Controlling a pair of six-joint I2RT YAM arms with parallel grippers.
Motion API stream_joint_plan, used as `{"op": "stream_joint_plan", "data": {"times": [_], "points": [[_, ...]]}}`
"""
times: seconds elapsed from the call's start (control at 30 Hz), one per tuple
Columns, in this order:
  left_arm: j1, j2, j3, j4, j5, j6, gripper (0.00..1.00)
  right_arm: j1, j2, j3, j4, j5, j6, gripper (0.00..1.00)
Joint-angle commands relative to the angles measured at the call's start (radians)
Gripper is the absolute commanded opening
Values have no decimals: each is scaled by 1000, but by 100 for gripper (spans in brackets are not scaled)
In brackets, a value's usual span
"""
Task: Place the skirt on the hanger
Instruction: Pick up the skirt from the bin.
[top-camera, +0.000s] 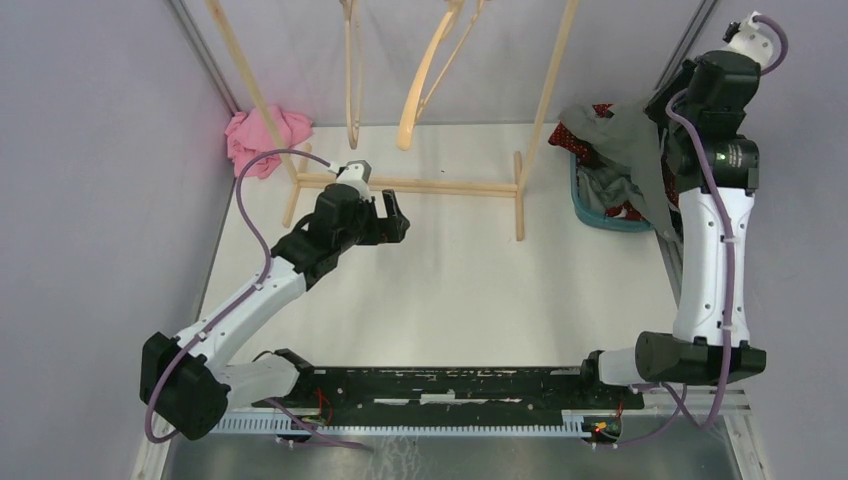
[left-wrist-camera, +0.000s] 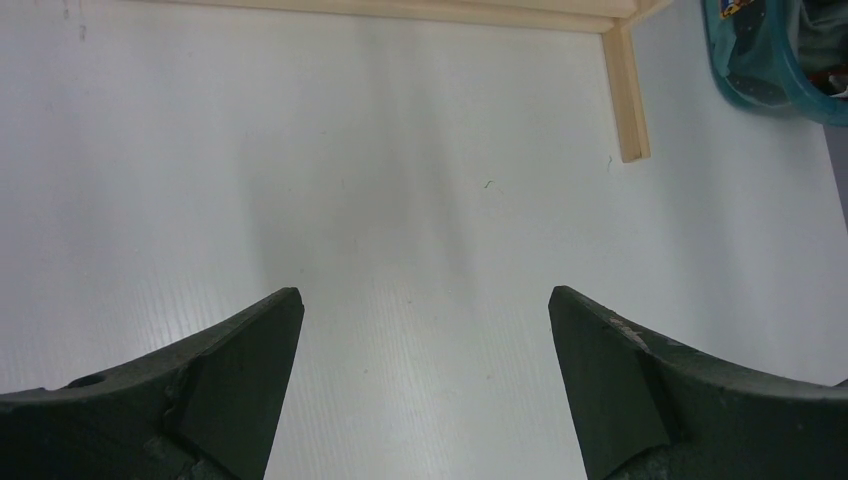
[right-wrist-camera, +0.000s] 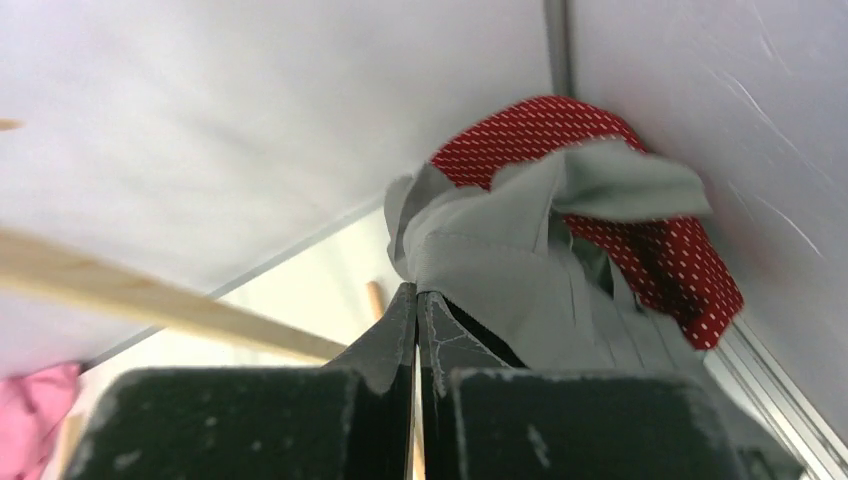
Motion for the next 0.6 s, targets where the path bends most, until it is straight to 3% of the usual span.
{"op": "stream_joint_plan", "data": {"times": [0.0,0.3,0.43,0.57], "points": [[-2,-53,14,12,-14,-4,100,19,-83,137,-30,-167,-58,1],[-2,-104,6,-6,-24,-15,100,27,-136,319,-59,-546,16,1],[-2,-128,9,-19,-30,-22,100,29,-178,263,100,-720,181,1],[-2,-170,5,-35,-37,-33,100,32,-237,167,274,-795,330,1]]}}
